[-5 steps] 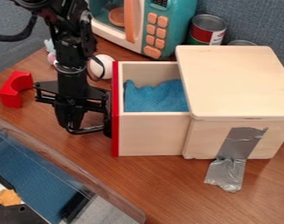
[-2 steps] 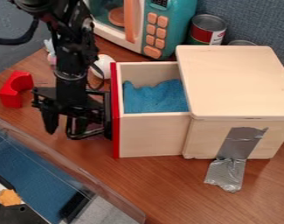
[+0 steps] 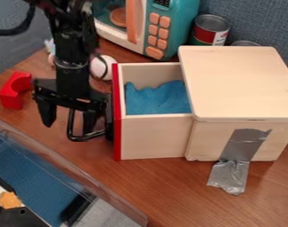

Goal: Open drawer

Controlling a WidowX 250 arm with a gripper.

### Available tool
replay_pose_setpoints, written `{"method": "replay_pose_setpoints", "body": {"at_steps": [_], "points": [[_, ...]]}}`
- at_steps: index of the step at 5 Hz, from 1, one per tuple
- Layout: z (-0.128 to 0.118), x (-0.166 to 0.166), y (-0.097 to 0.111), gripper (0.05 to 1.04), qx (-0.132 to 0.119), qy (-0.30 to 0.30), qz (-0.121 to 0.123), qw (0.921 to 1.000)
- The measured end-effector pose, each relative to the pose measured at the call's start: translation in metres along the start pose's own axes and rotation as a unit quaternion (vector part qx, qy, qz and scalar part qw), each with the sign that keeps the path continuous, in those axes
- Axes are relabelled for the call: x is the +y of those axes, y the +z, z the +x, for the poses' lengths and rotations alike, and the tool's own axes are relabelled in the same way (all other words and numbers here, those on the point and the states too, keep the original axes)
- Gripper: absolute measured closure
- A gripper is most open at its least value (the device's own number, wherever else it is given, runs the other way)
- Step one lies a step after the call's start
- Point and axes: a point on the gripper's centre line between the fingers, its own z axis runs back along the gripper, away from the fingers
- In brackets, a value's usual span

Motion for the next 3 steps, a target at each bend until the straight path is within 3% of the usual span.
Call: {"method": "replay_pose_setpoints", "body": {"at_steps": [3], "points": [[-0.012,0.010,0.089,0.083,-0.071,-0.023,-0.015,0.9971]]}}
